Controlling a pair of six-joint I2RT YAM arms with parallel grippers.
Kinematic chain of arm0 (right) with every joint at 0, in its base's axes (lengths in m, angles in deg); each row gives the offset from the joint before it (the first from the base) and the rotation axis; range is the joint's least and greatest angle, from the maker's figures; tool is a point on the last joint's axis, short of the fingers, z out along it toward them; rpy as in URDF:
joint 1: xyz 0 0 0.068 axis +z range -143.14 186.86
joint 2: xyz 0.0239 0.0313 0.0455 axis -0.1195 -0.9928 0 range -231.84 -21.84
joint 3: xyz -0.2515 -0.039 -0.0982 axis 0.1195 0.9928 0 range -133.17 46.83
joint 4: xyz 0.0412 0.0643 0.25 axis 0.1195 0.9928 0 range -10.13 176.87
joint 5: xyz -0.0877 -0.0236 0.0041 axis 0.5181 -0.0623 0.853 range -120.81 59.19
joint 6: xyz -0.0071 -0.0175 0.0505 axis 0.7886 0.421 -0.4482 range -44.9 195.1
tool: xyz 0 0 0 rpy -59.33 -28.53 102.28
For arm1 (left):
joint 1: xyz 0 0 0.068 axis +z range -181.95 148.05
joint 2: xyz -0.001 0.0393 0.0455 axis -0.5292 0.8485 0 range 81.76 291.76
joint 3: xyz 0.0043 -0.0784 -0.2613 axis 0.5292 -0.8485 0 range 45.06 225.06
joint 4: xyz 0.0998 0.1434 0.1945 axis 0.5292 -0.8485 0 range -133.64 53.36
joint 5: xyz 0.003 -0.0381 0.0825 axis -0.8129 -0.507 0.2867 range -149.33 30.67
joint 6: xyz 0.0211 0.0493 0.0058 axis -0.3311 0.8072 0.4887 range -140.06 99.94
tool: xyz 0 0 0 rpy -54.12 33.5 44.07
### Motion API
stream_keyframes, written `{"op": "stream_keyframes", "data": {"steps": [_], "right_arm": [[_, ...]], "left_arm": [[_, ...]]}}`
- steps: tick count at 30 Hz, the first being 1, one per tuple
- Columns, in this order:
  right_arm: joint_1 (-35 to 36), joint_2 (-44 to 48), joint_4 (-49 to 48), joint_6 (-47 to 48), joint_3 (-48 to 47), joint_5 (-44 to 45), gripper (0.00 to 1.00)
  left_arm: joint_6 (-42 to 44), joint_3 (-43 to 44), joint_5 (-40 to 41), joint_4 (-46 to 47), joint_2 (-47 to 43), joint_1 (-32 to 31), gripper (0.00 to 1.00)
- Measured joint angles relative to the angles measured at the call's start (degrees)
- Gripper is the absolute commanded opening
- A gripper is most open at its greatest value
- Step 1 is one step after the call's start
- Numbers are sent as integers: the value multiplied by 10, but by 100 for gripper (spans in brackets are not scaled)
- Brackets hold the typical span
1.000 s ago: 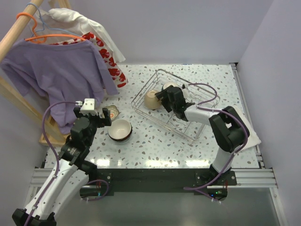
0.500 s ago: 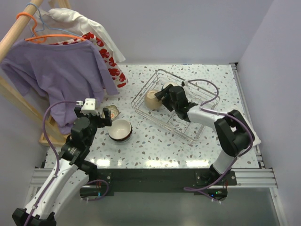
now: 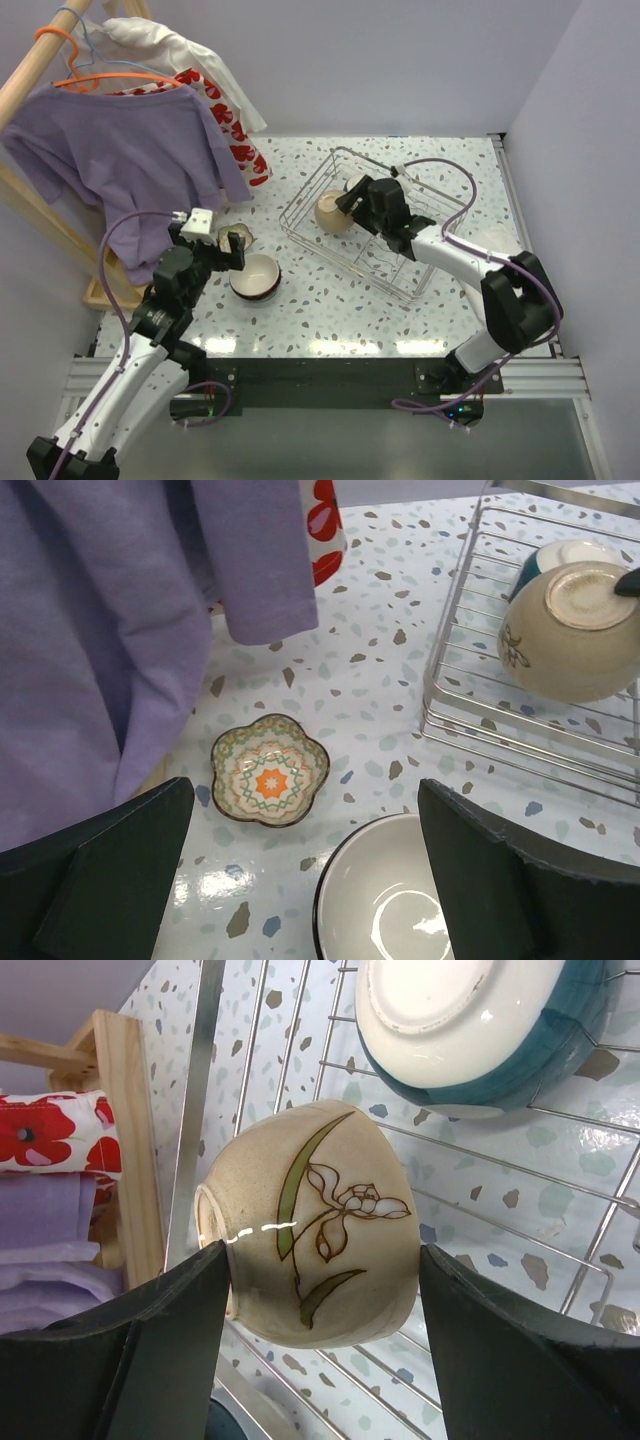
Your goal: Unload the bowls from the dish rack
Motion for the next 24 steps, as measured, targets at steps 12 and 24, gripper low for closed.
{"op": "stream_keyframes", "data": {"steps": [12,24], "right_arm": [[-4,43,74,85,-32,0,0],[-5,45,136,308,-74,-47,0]], "left_arm": [[15,0,-73,31,44,-4,100],[27,-4,-92,53,40,-4,100]]}}
